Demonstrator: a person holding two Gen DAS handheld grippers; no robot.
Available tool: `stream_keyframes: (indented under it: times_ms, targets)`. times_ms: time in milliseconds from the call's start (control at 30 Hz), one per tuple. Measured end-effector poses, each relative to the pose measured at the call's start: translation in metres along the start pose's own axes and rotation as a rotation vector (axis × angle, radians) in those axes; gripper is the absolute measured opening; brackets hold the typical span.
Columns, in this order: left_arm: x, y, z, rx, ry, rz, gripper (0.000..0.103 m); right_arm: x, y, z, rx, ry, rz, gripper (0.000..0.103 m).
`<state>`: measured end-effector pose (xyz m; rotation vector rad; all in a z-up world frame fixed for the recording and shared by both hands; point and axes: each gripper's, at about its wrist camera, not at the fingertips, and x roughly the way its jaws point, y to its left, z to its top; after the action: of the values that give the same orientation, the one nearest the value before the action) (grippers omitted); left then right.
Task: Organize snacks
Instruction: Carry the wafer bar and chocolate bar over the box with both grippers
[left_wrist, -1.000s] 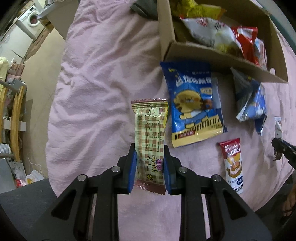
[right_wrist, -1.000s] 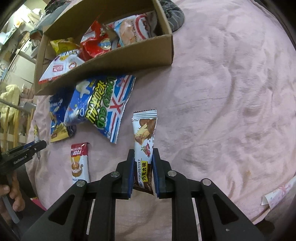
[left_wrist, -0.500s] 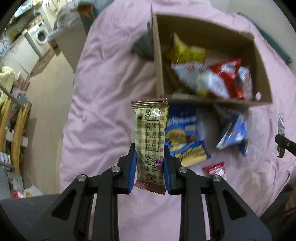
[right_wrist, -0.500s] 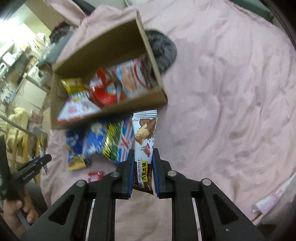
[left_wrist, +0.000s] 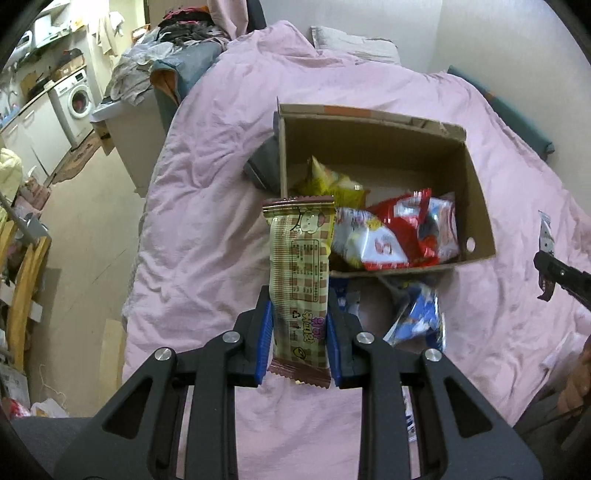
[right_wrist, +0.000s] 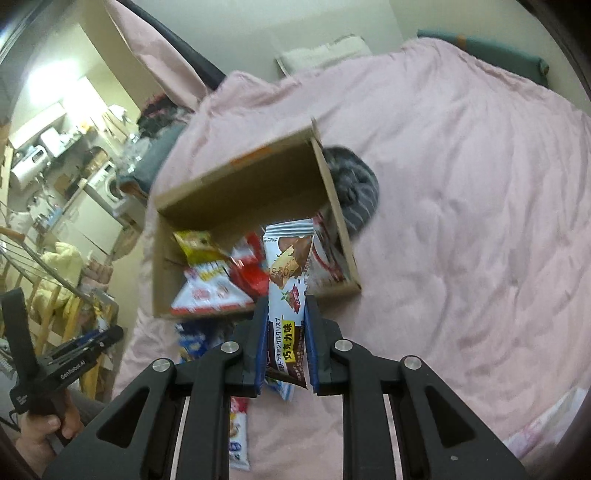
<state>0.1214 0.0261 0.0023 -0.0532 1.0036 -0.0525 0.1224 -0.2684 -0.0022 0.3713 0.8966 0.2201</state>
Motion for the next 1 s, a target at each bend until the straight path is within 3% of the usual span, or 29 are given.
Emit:
stream_keyframes:
  times_ms: [233, 467, 800, 1000]
  targets:
    - [-0.013, -0.006, 0.034, 0.026, -0.062, 0.006, 0.022, 0.001, 0.009, 0.026, 0.029, -0.072, 0.068, 0.018]
    - [-0.013, -0.011, 0.057, 0.044, -0.094, 0.005, 0.022, 0.014, 0.02, 0.038, 0.001, -0.086, 0.104, 0.018]
    - [0.016, -0.027, 0.074, 0.039, -0.076, -0.026, 0.022, 0.037, 0.027, 0.044, -0.02, -0.062, 0.129, 0.018]
    - [0.039, -0.034, 0.079, 0.041, -0.057, -0.033, 0.022, 0.054, 0.03, 0.054, -0.059, -0.047, 0.102, 0.018]
